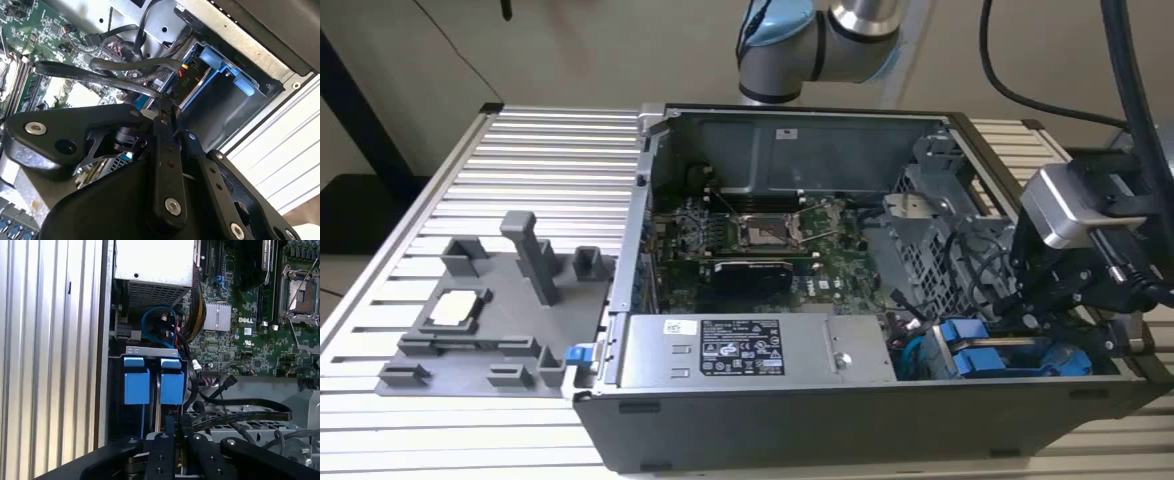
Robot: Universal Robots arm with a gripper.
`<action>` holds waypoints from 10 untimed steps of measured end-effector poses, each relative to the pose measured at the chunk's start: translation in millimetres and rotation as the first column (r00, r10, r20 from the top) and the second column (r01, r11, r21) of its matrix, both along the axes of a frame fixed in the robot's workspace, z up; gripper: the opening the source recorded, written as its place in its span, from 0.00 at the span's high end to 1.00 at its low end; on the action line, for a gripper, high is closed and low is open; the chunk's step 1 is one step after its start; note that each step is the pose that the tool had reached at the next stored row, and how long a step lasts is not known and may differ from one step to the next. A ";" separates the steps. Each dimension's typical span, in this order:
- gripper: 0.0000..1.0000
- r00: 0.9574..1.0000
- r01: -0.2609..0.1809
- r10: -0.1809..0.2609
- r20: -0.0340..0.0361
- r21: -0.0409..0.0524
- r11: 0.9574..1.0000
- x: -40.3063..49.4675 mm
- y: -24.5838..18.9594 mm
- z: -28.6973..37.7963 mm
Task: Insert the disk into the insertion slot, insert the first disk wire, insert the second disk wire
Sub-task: 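Insert the second disk wire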
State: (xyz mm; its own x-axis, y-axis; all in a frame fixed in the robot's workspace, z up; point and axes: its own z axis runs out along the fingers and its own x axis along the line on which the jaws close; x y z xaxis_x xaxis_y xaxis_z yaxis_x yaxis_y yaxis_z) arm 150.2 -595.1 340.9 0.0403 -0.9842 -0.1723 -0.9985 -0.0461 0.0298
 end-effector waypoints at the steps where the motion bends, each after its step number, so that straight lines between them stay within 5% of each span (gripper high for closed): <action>1: 0.84 1.000 0.001 -0.001 0.000 0.000 1.000 0.2 0.0 -0.2; 10: 0.84 1.000 0.024 -0.024 0.000 0.001 1.000 1.5 0.0 -2.3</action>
State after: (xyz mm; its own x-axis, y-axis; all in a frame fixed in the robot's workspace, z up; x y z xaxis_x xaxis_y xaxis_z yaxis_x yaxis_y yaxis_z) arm 151.6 -595.1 338.6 0.0169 -0.9848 -0.1730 -0.9993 -0.0224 0.0297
